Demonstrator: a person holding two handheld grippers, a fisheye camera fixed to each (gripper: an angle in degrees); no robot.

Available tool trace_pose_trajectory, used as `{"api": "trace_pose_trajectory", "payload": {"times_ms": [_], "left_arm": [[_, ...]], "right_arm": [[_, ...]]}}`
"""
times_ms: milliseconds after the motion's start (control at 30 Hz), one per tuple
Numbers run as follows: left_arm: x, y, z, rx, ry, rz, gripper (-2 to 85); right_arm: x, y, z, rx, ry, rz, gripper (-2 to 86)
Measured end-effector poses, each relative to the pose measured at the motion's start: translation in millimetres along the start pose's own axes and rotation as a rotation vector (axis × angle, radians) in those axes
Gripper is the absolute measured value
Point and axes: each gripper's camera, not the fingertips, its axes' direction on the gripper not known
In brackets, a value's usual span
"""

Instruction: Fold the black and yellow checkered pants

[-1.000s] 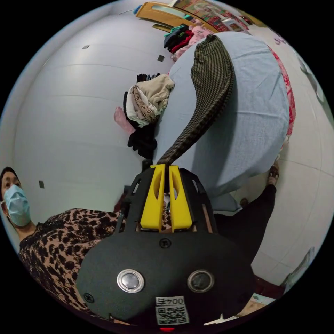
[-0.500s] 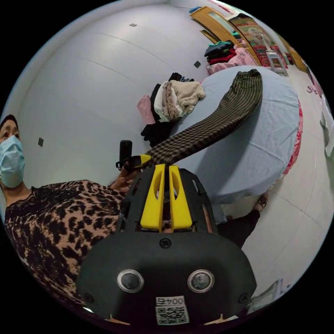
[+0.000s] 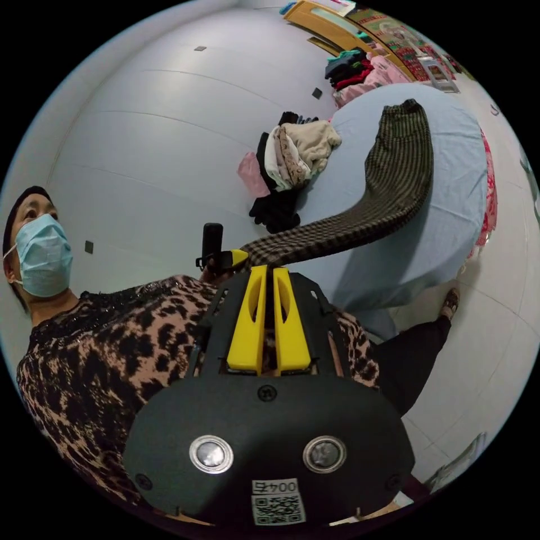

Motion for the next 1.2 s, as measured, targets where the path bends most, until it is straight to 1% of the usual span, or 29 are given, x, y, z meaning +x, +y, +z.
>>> {"api": "trace_pose_trajectory", "payload": {"times_ms": [167, 300, 467, 600, 667, 800, 867, 1067, 1200], "left_arm": [[5, -92, -7, -0.009, -0.051, 0.102, 4.4], [-5, -168, -12, 0.002, -0.048, 0.137, 4.5], [-41, -289, -13, -0.003, -0.103, 0.136, 4.5], [-71, -369, -8, -0.02, -0.174, 0.127, 4.4], [-98, -420, -5, -0.026, -0.208, 0.107, 4.4], [-150, -488, 2, -0.026, -0.24, 0.041, 4.5], [-190, -528, 9, -0.028, -0.255, -0.012, 4.4], [-303, -602, 25, -0.017, -0.295, -0.179, 4.4], [-365, -628, 36, 0.012, -0.29, -0.278, 4.6]], "right_arm": [[-6, -82, -15, 0.048, 0.06, -0.104, 1.9], [6, -146, -26, 0.078, 0.071, -0.133, 2.0], [43, -252, -33, 0.073, 0.106, -0.137, 2.1], [79, -322, -35, 0.071, 0.117, -0.11, 2.2], [106, -366, -34, 0.063, 0.126, -0.09, 2.3], [149, -430, -28, 0.038, 0.167, -0.069, 2.4], [184, -469, -22, 0.012, 0.167, -0.035, 2.4], [280, -553, 6, -0.079, 0.174, 0.059, 2.3], [337, -590, 23, -0.118, 0.171, 0.123, 2.7]]}}
